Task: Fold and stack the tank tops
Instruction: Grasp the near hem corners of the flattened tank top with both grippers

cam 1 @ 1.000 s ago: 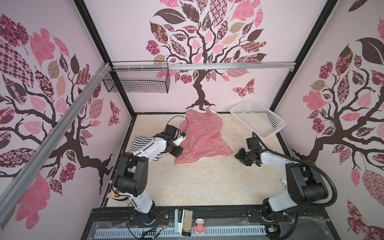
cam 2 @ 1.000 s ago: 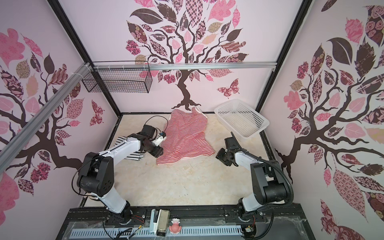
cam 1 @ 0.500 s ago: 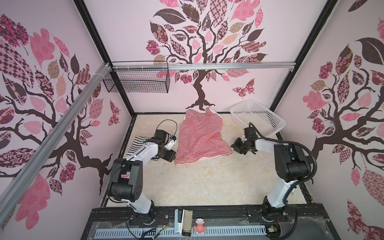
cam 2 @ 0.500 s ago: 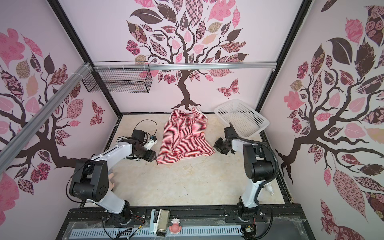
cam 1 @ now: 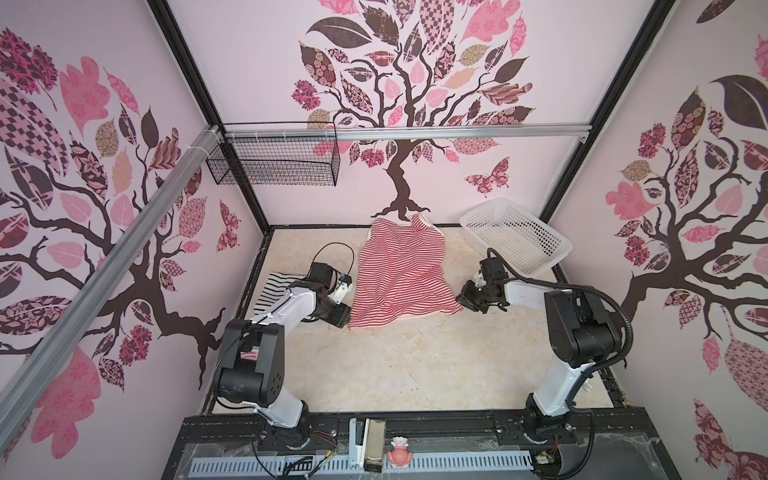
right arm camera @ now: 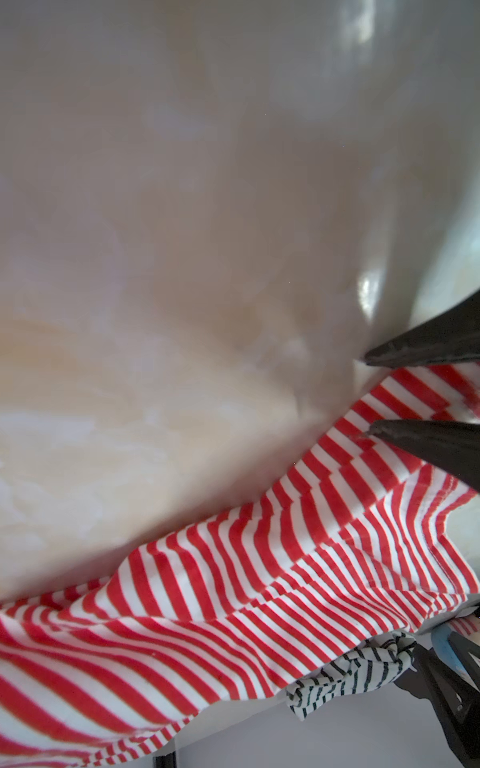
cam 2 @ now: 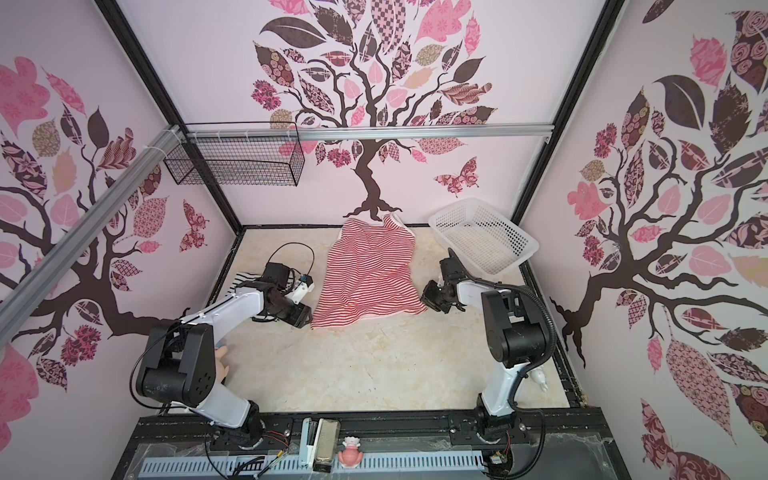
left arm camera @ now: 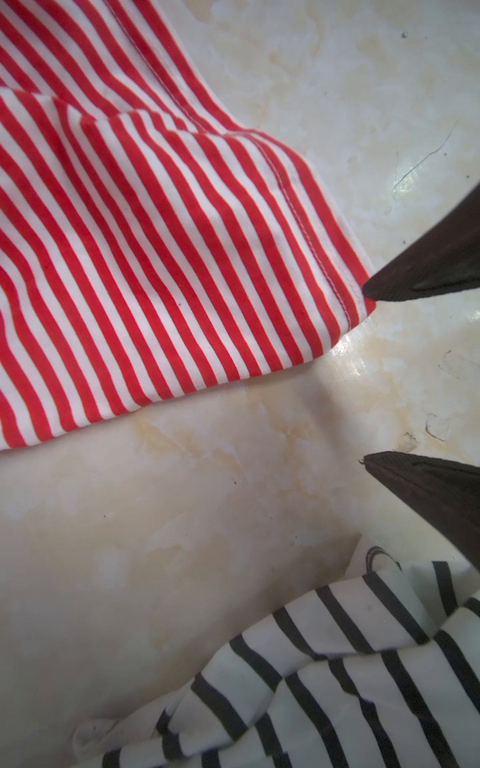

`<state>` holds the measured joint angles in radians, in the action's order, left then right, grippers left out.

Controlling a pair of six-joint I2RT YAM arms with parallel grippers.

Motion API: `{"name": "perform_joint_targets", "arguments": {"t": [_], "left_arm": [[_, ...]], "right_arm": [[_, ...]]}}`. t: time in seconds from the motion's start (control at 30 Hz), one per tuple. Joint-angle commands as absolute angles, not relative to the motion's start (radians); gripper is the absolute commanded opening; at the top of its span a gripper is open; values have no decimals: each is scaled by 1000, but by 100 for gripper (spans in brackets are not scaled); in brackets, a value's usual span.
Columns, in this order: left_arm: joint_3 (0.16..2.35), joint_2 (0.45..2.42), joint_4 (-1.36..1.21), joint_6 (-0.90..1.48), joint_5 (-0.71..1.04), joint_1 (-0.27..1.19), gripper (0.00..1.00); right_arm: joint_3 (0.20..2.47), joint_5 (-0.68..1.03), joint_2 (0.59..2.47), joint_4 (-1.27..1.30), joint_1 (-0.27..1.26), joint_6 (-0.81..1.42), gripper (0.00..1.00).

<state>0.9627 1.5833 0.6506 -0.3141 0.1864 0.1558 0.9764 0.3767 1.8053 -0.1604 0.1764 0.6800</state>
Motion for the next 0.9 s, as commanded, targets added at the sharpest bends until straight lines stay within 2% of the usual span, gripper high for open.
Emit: {"name": "perform_joint_targets", "arguments": {"t": [0.0, 0.47, 0.87], "left_arm": [[940, 1573, 641, -309, 187, 156, 62], [912, 1580, 628, -299, 192, 156, 62], [901, 1592, 624, -292, 199, 156, 62]], "right_arm": [[955, 388, 1767, -231, 188, 676, 28], [900, 419, 1690, -249, 249, 667, 34], [818, 566, 1646, -139, 249, 741, 35]]}}
